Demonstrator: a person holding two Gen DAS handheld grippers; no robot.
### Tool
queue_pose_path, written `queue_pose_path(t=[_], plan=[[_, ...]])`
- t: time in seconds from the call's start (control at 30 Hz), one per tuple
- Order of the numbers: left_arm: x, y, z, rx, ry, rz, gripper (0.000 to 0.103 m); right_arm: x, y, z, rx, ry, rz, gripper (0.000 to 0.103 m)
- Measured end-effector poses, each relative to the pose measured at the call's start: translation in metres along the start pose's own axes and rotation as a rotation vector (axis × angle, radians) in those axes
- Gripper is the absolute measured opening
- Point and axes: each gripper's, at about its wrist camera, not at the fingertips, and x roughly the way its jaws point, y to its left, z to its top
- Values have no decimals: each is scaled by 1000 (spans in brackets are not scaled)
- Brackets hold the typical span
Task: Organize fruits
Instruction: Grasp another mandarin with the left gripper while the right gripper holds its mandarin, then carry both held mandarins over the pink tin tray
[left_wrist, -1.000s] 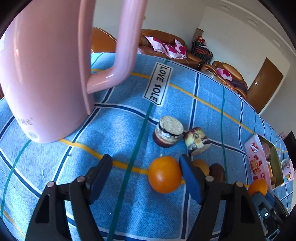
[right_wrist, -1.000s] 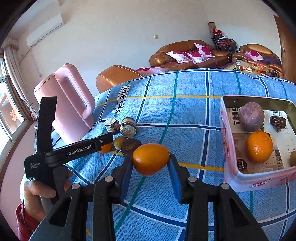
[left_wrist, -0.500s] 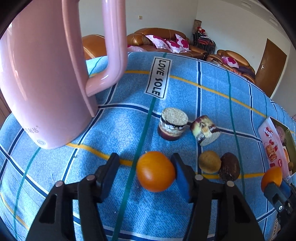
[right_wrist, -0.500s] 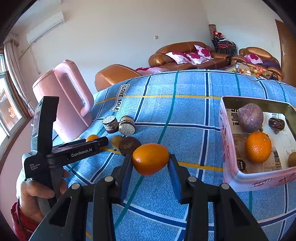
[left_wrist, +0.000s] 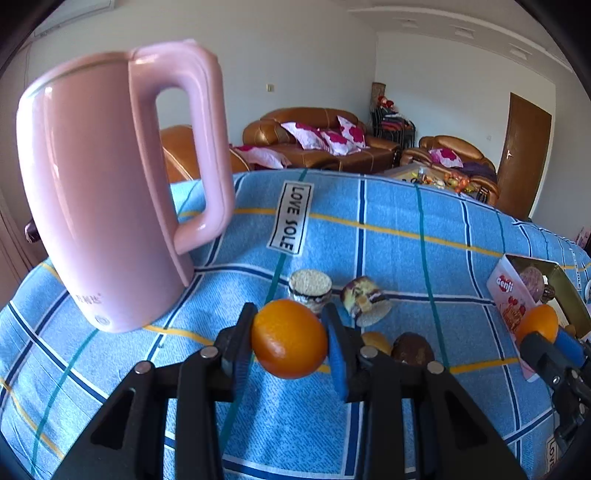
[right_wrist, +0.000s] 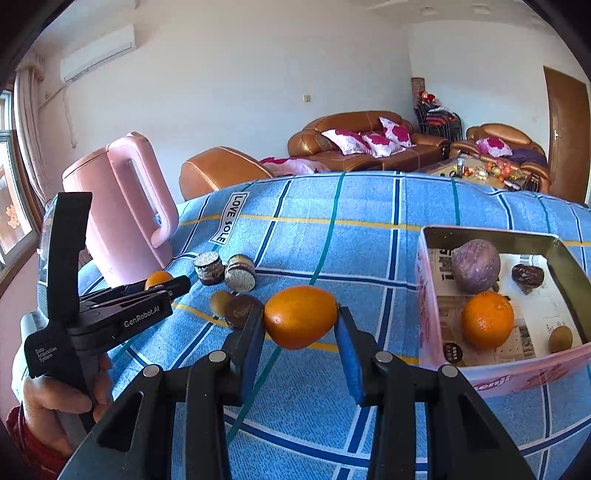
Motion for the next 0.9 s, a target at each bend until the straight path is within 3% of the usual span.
queue_pose_path(t=[0.17,0.33,0.9], plan=[[-15,-13,5,39,-113,21,37,-16,0,3,-35,-114,-72,41],[-27,-27,4,50,-173,31,37,-18,7,4,-94,-154,-138,41],[-50,-68,-8,98,-177,9,37,-32,-6,-2,-106,-152,-159,41]])
